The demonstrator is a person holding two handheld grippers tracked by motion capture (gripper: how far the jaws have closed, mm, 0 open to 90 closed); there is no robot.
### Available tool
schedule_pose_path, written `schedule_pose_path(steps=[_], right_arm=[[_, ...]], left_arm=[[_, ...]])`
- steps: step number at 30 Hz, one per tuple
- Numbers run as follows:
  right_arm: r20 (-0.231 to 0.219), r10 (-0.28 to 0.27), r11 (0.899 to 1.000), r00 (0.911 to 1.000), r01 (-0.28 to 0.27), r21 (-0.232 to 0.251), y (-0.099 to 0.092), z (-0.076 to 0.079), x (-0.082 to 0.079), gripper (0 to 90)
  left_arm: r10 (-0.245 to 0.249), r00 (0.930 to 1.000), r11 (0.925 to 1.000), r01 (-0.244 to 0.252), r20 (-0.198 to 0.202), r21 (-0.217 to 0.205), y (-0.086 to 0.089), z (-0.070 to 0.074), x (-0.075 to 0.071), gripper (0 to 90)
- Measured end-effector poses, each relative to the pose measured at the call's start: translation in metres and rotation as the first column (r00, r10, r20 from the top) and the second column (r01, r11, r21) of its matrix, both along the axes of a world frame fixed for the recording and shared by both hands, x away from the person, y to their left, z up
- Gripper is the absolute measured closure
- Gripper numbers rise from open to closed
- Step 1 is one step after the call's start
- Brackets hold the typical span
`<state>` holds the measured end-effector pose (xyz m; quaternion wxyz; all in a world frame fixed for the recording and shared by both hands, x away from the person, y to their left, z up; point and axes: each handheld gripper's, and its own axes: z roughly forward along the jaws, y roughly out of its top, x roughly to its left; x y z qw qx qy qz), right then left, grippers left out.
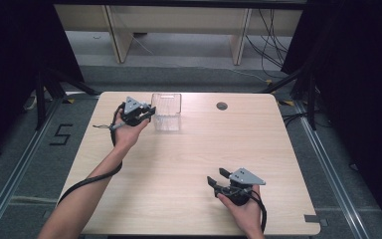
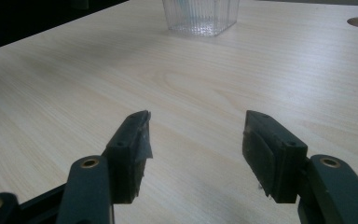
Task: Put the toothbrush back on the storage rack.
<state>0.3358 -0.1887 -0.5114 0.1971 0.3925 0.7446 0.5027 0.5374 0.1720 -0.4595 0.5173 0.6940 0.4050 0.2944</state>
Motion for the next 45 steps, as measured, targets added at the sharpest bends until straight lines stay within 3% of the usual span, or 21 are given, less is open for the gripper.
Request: schedule_pose_path(steps=[2,10,13,15,24,25,27,29,35,37,39,42,43,45], right_arm=[[-0.032,-0.003,1.000,0.9995,0.003,0.019,0.002,0.000,-0.002,42.2],[-0.052,-0.016,1.000,0.9985,0.017,0.026,0.002,0.000,-0.003,42.2],[-0.048,-0.015,1.000,0.9987,0.016,0.024,0.002,0.000,-0.003,42.2],[-0.020,0.000,0.999,0.9998,0.000,0.038,0.001,-0.001,-0.001,42.2],[-0.021,-0.003,0.999,0.9998,0.004,0.034,0.001,0.000,0.000,42.2],[-0.036,-0.014,0.999,0.9992,0.015,0.034,0.002,0.000,-0.002,42.2],[-0.004,-0.004,1.000,1.0000,0.004,0.007,0.001,0.001,0.000,42.2],[-0.028,-0.003,1.000,0.9996,0.003,0.020,0.002,0.000,-0.001,42.2],[-0.028,-0.003,1.000,0.9996,0.004,0.021,0.002,0.000,-0.001,42.2],[-0.009,-0.005,1.000,0.9999,0.005,0.008,0.001,0.000,-0.001,42.2],[-0.032,-0.004,1.000,0.9995,0.005,0.023,0.002,0.000,-0.002,42.2],[-0.022,0.000,0.999,0.9998,0.000,0.033,0.003,-0.001,-0.001,42.2],[-0.041,-0.010,0.999,0.9991,0.012,0.037,0.004,0.000,-0.002,42.2],[-0.022,0.003,1.000,0.9998,-0.003,0.031,0.003,-0.001,0.000,42.2]], left_arm=[[-0.001,1.0000,1.0000,0.001,0.000,-0.003,0.000,0.001,0.000,71.4],[0.009,1.0000,0.9999,-0.009,-0.001,-0.007,0.001,0.001,-0.001,62.7],[0.003,0.9999,1.0000,-0.003,0.010,-0.007,0.001,0.003,-0.003,56.1],[-0.008,0.9999,0.9996,0.008,0.013,-0.026,0.003,0.003,-0.005,50.4],[-0.016,0.9999,0.9988,0.015,-0.006,-0.046,0.014,0.005,-0.019,36.4],[-0.019,0.9998,0.9987,0.019,-0.006,-0.047,0.015,0.005,-0.020,35.2],[-0.020,0.9997,0.9987,0.019,-0.010,-0.048,0.016,0.006,-0.023,33.9],[-0.023,0.9996,0.9988,0.022,-0.014,-0.045,0.018,0.007,-0.026,33.2],[-0.022,0.9995,0.9990,0.022,-0.021,-0.040,0.024,0.013,-0.038,33.0],[-0.021,0.9996,0.9988,0.020,-0.021,-0.045,0.027,0.015,-0.043,33.0],[-0.020,0.9996,0.9991,0.019,-0.021,-0.039,0.030,0.016,-0.048,33.0],[-0.028,0.9993,0.9991,0.027,-0.025,-0.034,0.033,0.017,-0.055,32.8],[-0.031,0.9991,0.9991,0.030,-0.030,-0.030,0.034,0.018,-0.058,32.7],[-0.038,0.9988,0.9986,0.037,-0.031,-0.037,0.036,0.018,-0.063,32.4]])
